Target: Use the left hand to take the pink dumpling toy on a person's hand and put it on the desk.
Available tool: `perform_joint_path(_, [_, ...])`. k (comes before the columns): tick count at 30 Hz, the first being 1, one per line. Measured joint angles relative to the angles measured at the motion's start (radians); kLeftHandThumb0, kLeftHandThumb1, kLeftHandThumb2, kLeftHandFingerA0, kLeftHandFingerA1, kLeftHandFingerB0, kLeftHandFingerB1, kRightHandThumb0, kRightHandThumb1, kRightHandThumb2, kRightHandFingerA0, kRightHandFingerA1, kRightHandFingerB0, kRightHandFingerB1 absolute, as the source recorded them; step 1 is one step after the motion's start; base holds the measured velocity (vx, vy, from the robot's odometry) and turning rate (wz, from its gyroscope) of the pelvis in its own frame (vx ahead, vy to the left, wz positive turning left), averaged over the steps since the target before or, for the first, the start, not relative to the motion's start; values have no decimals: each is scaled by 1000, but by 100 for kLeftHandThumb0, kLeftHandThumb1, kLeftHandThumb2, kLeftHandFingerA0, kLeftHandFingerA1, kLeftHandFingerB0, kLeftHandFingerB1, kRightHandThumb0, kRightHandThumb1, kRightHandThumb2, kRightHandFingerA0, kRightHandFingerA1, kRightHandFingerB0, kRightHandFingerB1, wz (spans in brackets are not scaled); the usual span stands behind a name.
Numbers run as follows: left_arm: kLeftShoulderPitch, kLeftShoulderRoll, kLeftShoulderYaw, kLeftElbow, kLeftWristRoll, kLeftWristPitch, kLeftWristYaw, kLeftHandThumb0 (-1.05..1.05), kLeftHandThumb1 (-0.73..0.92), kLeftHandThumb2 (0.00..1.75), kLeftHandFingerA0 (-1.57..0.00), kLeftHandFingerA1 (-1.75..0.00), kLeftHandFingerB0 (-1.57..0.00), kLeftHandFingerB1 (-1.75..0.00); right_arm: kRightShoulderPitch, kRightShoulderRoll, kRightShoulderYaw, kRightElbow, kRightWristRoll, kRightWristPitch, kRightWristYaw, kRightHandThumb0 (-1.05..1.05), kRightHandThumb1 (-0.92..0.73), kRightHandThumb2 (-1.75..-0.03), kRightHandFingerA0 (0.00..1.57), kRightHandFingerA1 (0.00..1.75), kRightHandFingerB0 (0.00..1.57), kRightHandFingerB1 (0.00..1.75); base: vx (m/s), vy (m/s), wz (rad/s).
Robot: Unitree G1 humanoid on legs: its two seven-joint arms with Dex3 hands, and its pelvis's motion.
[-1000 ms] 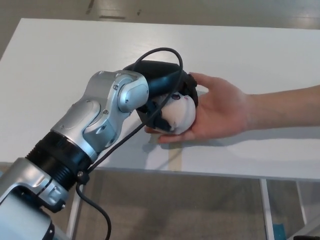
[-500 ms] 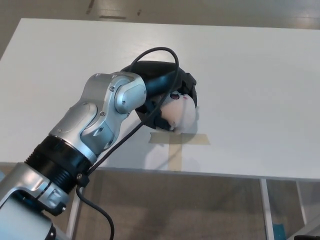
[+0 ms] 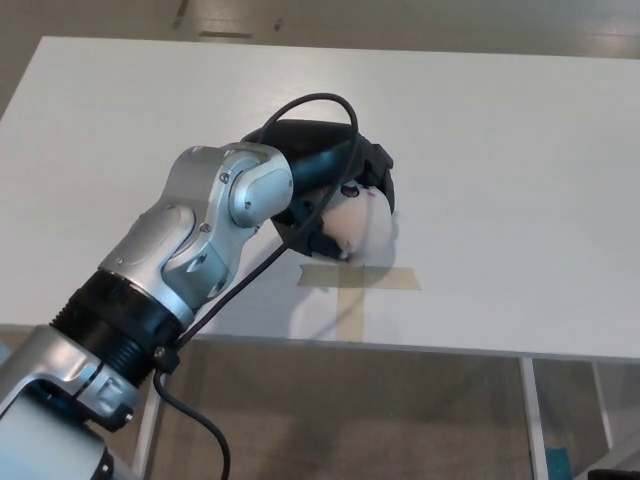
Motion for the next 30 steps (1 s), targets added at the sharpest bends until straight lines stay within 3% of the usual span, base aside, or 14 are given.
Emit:
perform_joint_path(7, [0,-2,2,-6,5,0,0,-21,78,62,-65,-159,-86,-67,0,0,-1,0,0,0,5,-25,-72,-61,69,46,57,43,0,0,0])
perform_joint_path(8, [0,0,9,-20,6,0,-1,-21,77,62,-65,-159,-82,-76,-1,0,-1,0,0,0,6,-25,-72,-61,69,46,57,43,0,0,0])
perform_joint_path(14, [-30,33,100,-152,-17,4,-31,-21,74,63,-69,-154,-83,-82,-3,0,-3,0,1,1,6,-24,-72,-61,69,46,57,43,0,0,0])
perform_joint_path(16, [-47,55,160,-219,-39,1,-41,-22,76,62,-71,-148,-84,-75,-3,0,-3,0,1,1,6,-24,-72,-61,69,46,57,43,0,0,0])
perform_joint_path(18, [-51,77,219,-267,-67,-9,-49,-24,76,64,-78,-132,-79,-51,-3,0,-3,0,1,2,6,-25,-72,-61,69,46,57,43,0,0,0])
perform_joint_path(21, [-63,133,315,-307,-112,-36,-59,-25,75,64,-79,-134,-86,-56,-3,0,-3,0,1,2,7,-25,-72,-61,69,46,57,43,0,0,0])
perform_joint_path(24, [-70,174,371,-320,-139,-55,-60,-21,78,63,-79,-120,-86,-57,0,-3,-3,0,1,2,7,-25,-72,-61,69,46,57,43,0,0,0])
perform_joint_path(27, [-70,206,408,-322,-161,-70,-64,-21,77,63,-79,-119,-86,-58,-1,-3,-3,0,1,2,7,-25,-72,-61,69,47,57,43,0,0,0])
perform_joint_path(28, [-70,235,432,-321,-174,-74,-71,-20,77,63,-78,-121,-84,-78,-1,-3,-3,0,1,2,8,-25,-72,-61,70,47,57,43,0,0,0])
perform_joint_path(30, [-70,250,444,-320,-179,-76,-75,-20,77,63,-78,-120,-82,-84,0,-3,-3,0,1,2,8,-25,-72,-61,70,47,57,43,0,0,0])
